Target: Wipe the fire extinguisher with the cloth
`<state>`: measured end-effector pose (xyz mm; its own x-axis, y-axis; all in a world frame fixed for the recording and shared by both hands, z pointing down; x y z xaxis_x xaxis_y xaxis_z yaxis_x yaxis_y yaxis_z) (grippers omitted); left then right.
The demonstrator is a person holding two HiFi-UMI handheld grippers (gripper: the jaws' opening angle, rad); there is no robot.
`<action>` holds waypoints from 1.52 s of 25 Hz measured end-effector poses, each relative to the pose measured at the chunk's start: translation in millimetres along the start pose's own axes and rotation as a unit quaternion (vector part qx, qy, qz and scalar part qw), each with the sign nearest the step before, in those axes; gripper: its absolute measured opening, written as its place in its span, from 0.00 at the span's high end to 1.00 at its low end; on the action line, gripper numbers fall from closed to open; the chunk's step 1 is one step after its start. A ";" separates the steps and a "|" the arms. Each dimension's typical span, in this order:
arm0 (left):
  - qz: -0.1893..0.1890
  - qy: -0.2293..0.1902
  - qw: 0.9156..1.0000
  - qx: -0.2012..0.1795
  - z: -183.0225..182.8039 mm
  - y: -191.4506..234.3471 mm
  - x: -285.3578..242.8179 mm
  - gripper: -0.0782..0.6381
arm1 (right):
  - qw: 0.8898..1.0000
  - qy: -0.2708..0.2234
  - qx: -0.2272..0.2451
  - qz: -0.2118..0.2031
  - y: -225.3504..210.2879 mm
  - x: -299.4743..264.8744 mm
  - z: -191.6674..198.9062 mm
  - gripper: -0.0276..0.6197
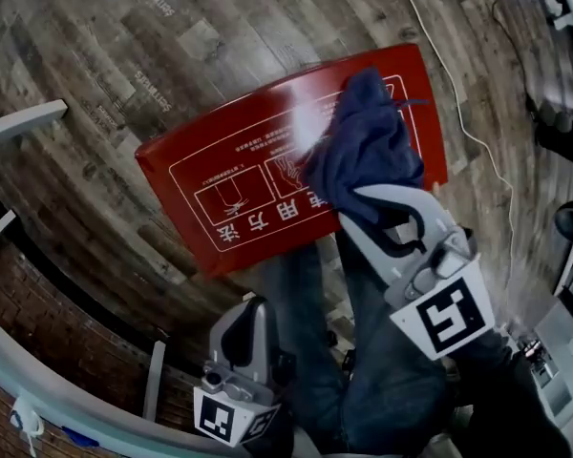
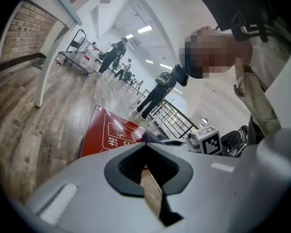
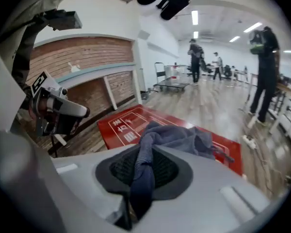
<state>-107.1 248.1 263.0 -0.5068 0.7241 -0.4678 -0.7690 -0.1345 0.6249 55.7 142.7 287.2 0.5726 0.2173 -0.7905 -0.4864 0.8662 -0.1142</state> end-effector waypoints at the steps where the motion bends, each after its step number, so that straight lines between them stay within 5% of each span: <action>1: -0.001 -0.002 1.000 0.000 -0.2 1.6 4.3 0.89 | 0.999 0.012 0.024 -0.035 19.4 -16.6 -11.8 0.86; 5: -0.013 -0.010 1.000 -0.001 -6.2 14.2 16.6 0.89 | 0.982 0.030 0.151 -0.110 84.5 -49.7 -41.6 0.86; 9: -0.023 -0.015 1.000 0.001 -12.7 24.1 21.6 0.89 | 0.987 0.003 0.153 -0.050 44.6 -39.9 -36.9 0.86; 11: -0.021 -0.017 1.000 0.003 -14.2 25.3 21.8 0.89 | 0.992 -0.001 0.123 0.022 -7.2 -25.9 -23.7 0.86; 13: -0.018 -0.018 1.000 0.005 -12.9 25.1 21.3 0.89 | 0.996 0.020 0.031 0.079 -50.5 -11.5 -5.7 0.86; 16: -0.019 -0.016 1.000 0.014 -6.7 26.5 18.9 0.89 | 0.994 0.018 -0.011 0.108 -65.3 -15.9 -12.2 0.86; 21: -0.017 -0.006 1.000 0.025 -3.6 26.1 11.4 0.89 | 0.997 0.026 0.069 0.014 16.7 -70.1 -65.3 0.86; 25: -0.017 -0.007 1.000 0.020 -8.1 29.4 9.1 0.89 | 0.978 0.027 0.195 -0.074 85.7 -94.8 -91.7 0.86; 27: -0.018 -0.006 1.000 0.019 -9.1 30.4 9.7 0.89 | 0.972 0.028 0.211 -0.096 95.2 -90.7 -84.9 0.86; 31: -0.010 -0.008 1.000 0.018 -12.1 31.2 11.8 0.89 | 0.986 0.014 0.147 -0.076 37.7 -61.9 -63.0 0.86; 33: -0.005 -0.013 1.000 0.018 -14.4 34.0 11.2 0.89 | 0.997 0.026 0.070 -0.003 -10.7 -36.4 -36.9 0.86; 35: 0.000 -0.017 1.000 0.019 -13.4 37.2 11.4 0.89 | 0.995 0.049 -0.031 0.078 -51.5 -12.3 -8.2 0.86; 38: -0.010 -0.018 1.000 0.019 -8.3 40.1 13.1 0.89 | 0.992 0.033 -0.054 0.110 -65.9 -12.0 -5.7 0.86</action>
<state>-147.8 246.5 276.8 -0.4766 0.7498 -0.4590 -0.7638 -0.0947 0.6384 77.1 80.4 300.8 0.4020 0.3636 -0.8403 -0.6654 0.7464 0.0047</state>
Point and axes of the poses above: the fingertips, and each gripper's own axes: x backward along the fingers, y to its left, z out of its underside, the point moved 5 cm from there along x, backward along the fingers, and after that the axes turned 9 degrees about y, right-handed, at the moved point
